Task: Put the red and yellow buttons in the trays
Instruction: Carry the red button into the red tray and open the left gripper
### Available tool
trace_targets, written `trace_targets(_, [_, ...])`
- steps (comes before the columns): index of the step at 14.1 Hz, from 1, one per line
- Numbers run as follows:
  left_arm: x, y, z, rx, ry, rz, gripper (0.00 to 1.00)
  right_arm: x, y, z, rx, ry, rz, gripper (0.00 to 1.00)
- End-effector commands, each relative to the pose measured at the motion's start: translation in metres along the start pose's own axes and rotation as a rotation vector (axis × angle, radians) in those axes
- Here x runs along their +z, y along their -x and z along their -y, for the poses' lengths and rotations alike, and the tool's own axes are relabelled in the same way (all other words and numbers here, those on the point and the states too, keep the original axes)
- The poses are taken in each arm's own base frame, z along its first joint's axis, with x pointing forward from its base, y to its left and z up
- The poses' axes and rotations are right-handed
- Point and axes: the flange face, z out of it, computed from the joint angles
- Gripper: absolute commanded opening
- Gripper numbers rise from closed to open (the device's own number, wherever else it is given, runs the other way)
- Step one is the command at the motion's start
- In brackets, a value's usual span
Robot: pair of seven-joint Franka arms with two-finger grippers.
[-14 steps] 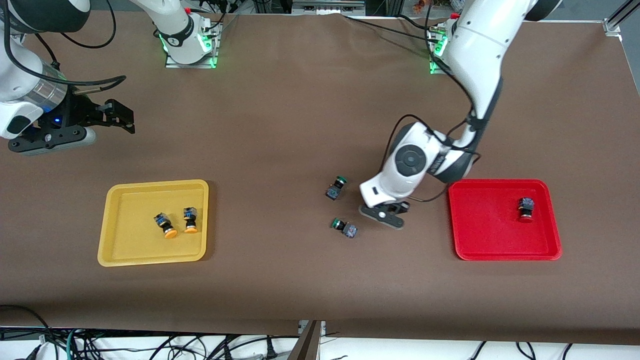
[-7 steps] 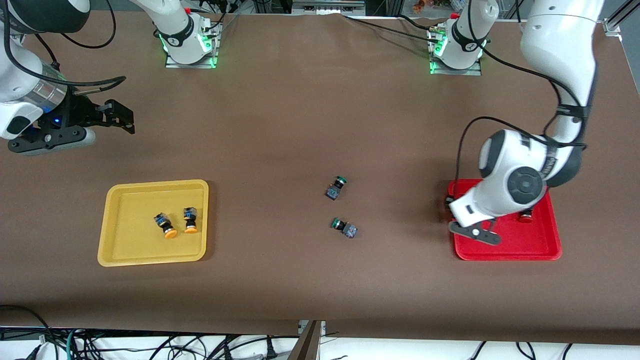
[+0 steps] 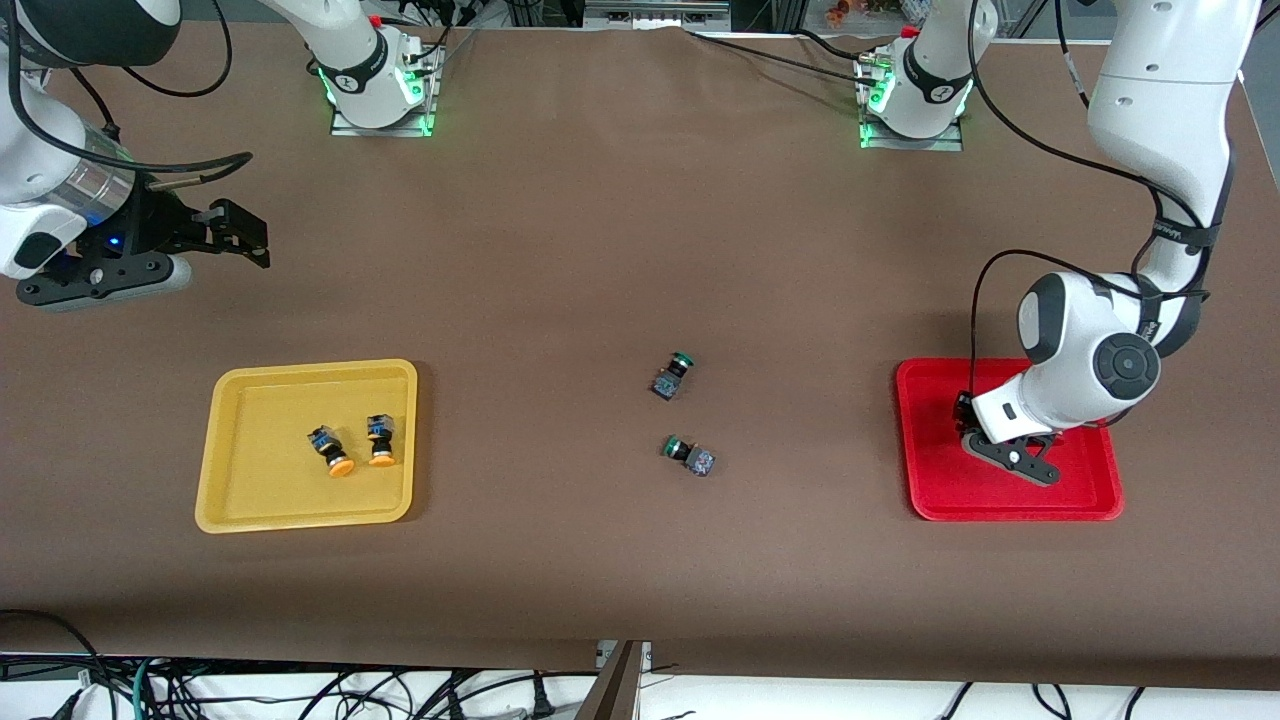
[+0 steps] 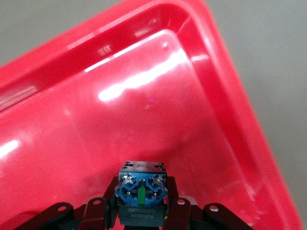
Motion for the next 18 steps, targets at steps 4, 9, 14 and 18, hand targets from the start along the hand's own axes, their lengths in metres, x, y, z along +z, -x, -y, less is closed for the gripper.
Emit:
trace_targets(4, [0.02, 0.009, -0.001, -0.005, 0.032, -0.003, 0.2, -0.004, -0.002, 0.003, -0.014, 0.015, 0.006, 1.0])
trace_targets(9, [-0.022, -0.005, 0.001, -0.042, 0.044, -0.01, 1.0, -0.003, -0.002, 0.006, -0.019, 0.014, 0.006, 1.0])
trace_targets(14, [-0.147, -0.026, -0.025, -0.143, 0.074, 0.088, 1.0, -0.003, -0.002, 0.006, -0.019, 0.014, 0.006, 1.0])
trace_targets(18, [-0.251, -0.004, -0.047, -0.181, 0.046, 0.071, 1.0, -0.003, -0.002, 0.006, -0.019, 0.014, 0.006, 1.0])
